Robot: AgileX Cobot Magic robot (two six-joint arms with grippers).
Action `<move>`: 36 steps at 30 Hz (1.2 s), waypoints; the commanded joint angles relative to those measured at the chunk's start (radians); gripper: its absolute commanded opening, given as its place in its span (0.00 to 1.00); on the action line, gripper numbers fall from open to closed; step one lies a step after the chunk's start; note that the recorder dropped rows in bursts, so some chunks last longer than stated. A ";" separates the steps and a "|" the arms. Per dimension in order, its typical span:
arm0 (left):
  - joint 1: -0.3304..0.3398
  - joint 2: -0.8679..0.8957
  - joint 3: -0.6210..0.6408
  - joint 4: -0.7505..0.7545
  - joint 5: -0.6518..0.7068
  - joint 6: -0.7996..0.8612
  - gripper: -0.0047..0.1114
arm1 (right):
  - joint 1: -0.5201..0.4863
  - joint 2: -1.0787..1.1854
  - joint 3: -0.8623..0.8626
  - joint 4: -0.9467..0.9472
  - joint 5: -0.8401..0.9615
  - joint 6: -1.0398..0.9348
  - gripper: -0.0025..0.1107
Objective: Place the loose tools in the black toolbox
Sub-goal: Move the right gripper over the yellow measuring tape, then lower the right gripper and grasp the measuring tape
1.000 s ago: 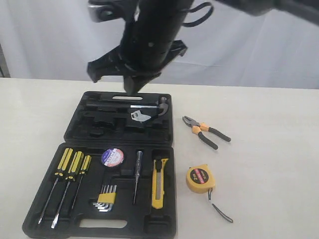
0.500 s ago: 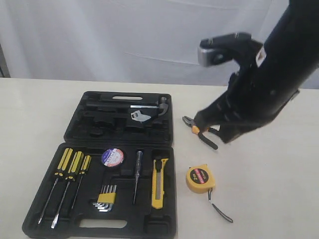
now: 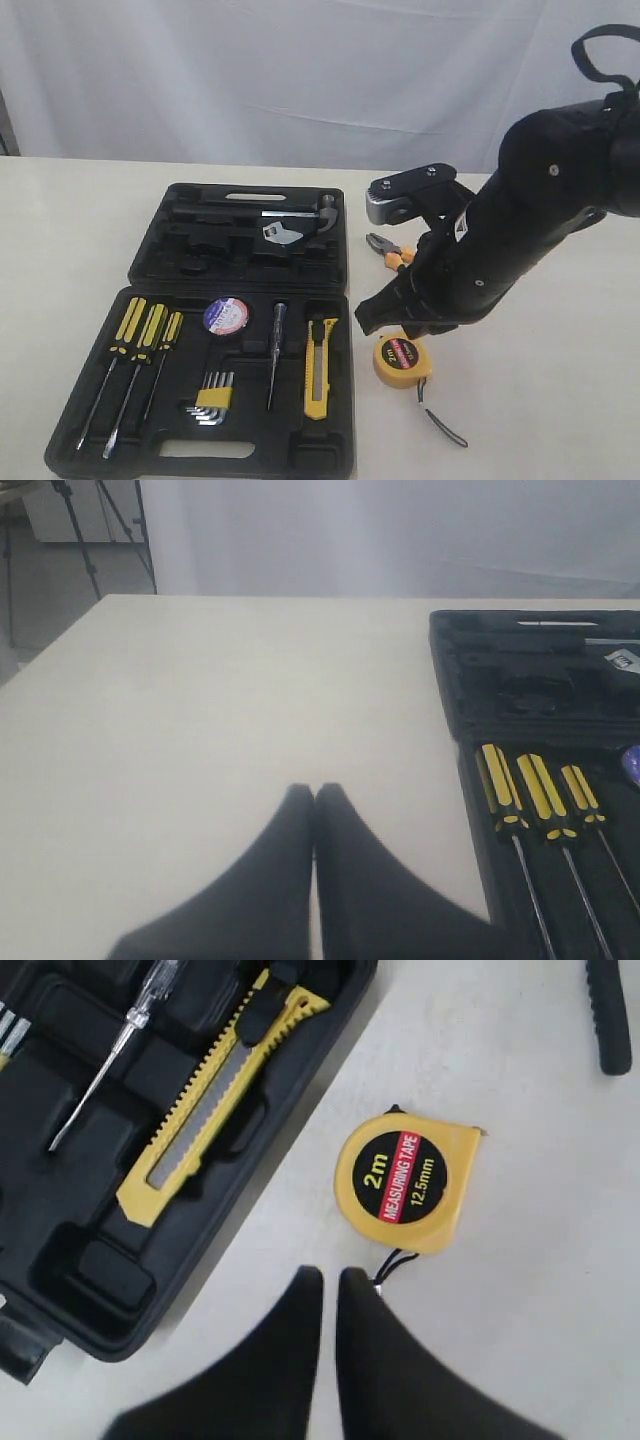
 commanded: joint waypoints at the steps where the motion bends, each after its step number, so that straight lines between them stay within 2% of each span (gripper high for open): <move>1: -0.005 -0.001 0.003 -0.008 -0.008 -0.004 0.04 | 0.001 0.016 0.003 0.004 -0.014 -0.014 0.35; 3: -0.005 -0.001 0.003 -0.008 -0.008 -0.004 0.04 | 0.001 0.030 0.003 0.004 -0.021 -0.014 0.57; 5: -0.005 -0.001 0.003 -0.008 -0.008 -0.004 0.04 | 0.001 0.043 0.003 0.004 -0.021 -0.014 0.74; 6: -0.005 -0.001 0.003 -0.008 -0.008 -0.004 0.04 | 0.001 0.051 0.003 0.004 -0.021 -0.014 0.81; 7: -0.005 -0.001 0.003 -0.008 -0.008 -0.004 0.04 | 0.001 0.057 0.003 0.004 -0.021 -0.011 0.83; 25: -0.005 -0.001 0.003 -0.008 -0.008 -0.004 0.04 | -0.003 0.219 0.003 -0.019 -0.167 0.045 0.83; 31: -0.005 -0.001 0.003 -0.008 -0.008 -0.004 0.04 | -0.003 0.221 0.003 -0.086 -0.167 0.179 0.83; 36: -0.005 -0.001 0.003 -0.008 -0.008 -0.004 0.04 | -0.003 0.226 0.003 -0.086 -0.198 0.204 0.83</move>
